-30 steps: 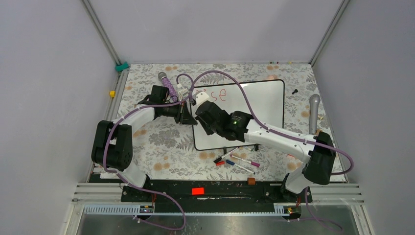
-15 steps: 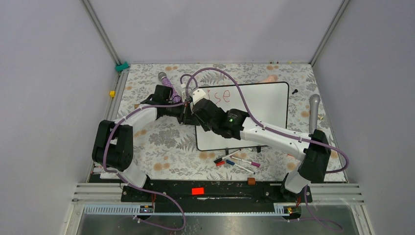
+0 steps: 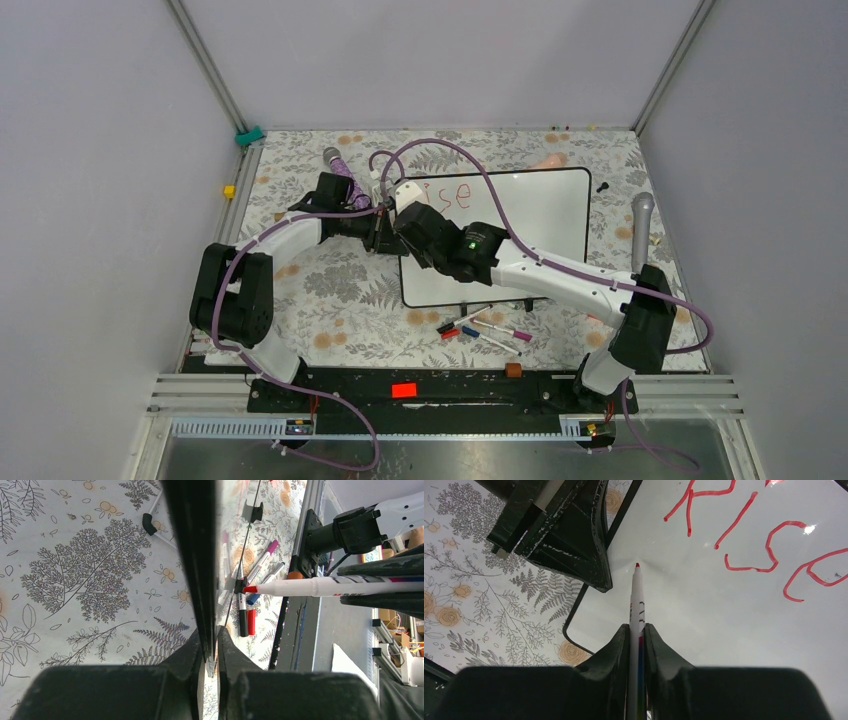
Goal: Write a sentence on the whiteboard
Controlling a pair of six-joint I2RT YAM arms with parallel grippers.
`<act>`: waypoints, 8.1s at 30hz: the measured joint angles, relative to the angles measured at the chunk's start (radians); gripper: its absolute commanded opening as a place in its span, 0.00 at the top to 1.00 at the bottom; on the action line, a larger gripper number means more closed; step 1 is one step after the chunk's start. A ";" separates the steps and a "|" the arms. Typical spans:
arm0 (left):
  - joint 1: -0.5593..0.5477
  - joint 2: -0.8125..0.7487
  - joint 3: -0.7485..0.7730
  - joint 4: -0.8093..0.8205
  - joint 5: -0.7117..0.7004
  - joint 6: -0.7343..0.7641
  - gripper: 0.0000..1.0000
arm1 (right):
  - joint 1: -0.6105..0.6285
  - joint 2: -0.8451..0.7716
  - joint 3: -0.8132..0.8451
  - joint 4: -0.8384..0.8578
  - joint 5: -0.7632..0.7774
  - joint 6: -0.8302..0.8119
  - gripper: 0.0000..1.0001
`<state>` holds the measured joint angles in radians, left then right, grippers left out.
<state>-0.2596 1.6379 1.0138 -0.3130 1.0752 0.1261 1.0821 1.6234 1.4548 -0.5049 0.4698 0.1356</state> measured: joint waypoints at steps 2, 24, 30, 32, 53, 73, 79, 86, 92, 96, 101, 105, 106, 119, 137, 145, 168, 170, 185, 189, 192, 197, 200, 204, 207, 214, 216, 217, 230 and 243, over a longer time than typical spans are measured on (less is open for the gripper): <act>0.000 0.000 0.000 0.000 0.000 0.000 1.00 | 0.000 0.000 0.000 -0.008 0.001 0.002 1.00; 0.000 0.000 0.000 0.000 0.000 0.000 1.00 | 0.000 -0.001 -0.003 -0.032 0.052 0.007 1.00; 0.000 0.000 0.000 0.000 0.000 0.000 1.00 | 0.000 -0.001 -0.005 -0.036 0.072 0.007 1.00; 0.000 0.000 0.000 0.000 0.000 0.000 1.00 | 0.000 -0.001 -0.005 -0.037 0.074 0.007 1.00; 0.000 0.000 0.000 0.000 -0.001 0.000 1.00 | 0.000 0.024 0.020 -0.044 0.082 -0.002 1.00; 0.000 0.000 0.000 0.000 -0.002 0.000 1.00 | 0.000 0.029 0.019 -0.043 0.024 -0.015 1.00; 0.000 0.000 0.000 0.000 -0.006 -0.002 1.00 | 0.001 0.027 -0.003 -0.039 0.006 -0.015 1.00; 0.000 0.000 0.000 0.000 -0.006 -0.002 1.00 | 0.003 0.021 -0.013 -0.043 0.014 -0.016 1.00; 0.000 0.000 0.000 0.000 -0.007 -0.002 1.00 | 0.002 0.021 -0.013 -0.043 0.028 -0.021 1.00; 0.000 0.000 0.000 0.001 -0.008 -0.002 1.00 | 0.002 0.021 -0.011 -0.044 0.035 -0.025 1.00; 0.000 0.000 0.000 0.000 -0.009 -0.002 1.00 | -0.005 0.021 0.002 -0.047 0.045 -0.031 1.00; 0.000 0.000 0.000 0.001 -0.009 -0.002 1.00 | -0.015 0.021 0.017 -0.051 0.047 -0.035 1.00; 0.000 0.000 0.000 0.000 -0.009 -0.002 1.00 | -0.016 0.021 0.019 -0.051 0.047 -0.035 1.00; 0.000 0.000 0.000 0.001 -0.009 -0.003 1.00 | -0.020 0.021 0.018 -0.056 0.039 -0.025 1.00; 0.000 0.000 0.000 0.001 -0.008 -0.002 1.00 | -0.027 -0.017 -0.017 -0.081 0.023 0.000 1.00; 0.000 0.000 0.000 0.001 -0.007 -0.001 1.00 | -0.036 -0.109 -0.032 -0.032 0.026 -0.024 1.00; 0.000 -0.001 0.000 0.001 -0.007 0.000 1.00 | -0.062 -0.034 0.017 -0.021 0.036 -0.050 1.00; 0.000 -0.001 0.000 0.001 -0.007 0.000 1.00 | -0.062 -0.034 0.017 -0.021 0.037 -0.049 1.00; -0.004 -0.006 0.000 0.000 -0.015 -0.003 1.00 | -0.062 -0.016 0.017 -0.035 0.044 -0.029 1.00; -0.005 -0.006 0.000 0.000 -0.018 -0.003 1.00 | -0.062 -0.016 0.013 -0.043 0.042 -0.005 1.00; -0.006 -0.006 0.000 0.000 -0.023 -0.006 1.00 | -0.062 -0.030 -0.020 -0.043 0.029 0.015 1.00; -0.008 -0.006 0.001 0.000 -0.026 -0.006 1.00 | -0.062 -0.060 -0.079 -0.051 -0.004 0.046 1.00; -0.008 -0.006 0.001 0.000 -0.026 -0.007 1.00 | -0.062 -0.069 -0.102 -0.058 -0.019 0.061 1.00; -0.008 -0.006 0.001 0.000 -0.027 -0.007 1.00 | -0.061 -0.071 -0.107 -0.063 -0.020 0.071 1.00; -0.008 -0.006 0.001 0.000 -0.027 -0.007 1.00 | -0.061 -0.070 -0.101 -0.067 -0.019 0.068 1.00; -0.012 -0.009 0.001 0.001 -0.027 -0.006 1.00 | -0.062 -0.050 -0.055 -0.083 -0.010 0.048 1.00; -0.012 -0.009 0.001 0.001 -0.027 -0.006 1.00 | -0.064 -0.048 -0.048 -0.084 -0.010 0.044 1.00; -0.012 -0.009 0.001 0.001 -0.027 -0.006 1.00 | -0.065 -0.047 -0.045 -0.086 -0.010 0.043 1.00; -0.012 -0.009 0.001 0.001 -0.029 -0.007 1.00 | -0.080 -0.045 -0.030 -0.087 -0.011 0.042 1.00; -0.012 -0.009 0.001 0.001 -0.029 -0.007 1.00 | -0.087 -0.071 -0.067 -0.081 -0.012 0.068 1.00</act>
<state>-0.2718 1.6291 1.0149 -0.3119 1.0466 0.1188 0.9955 1.5524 1.3880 -0.5861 0.4576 0.2035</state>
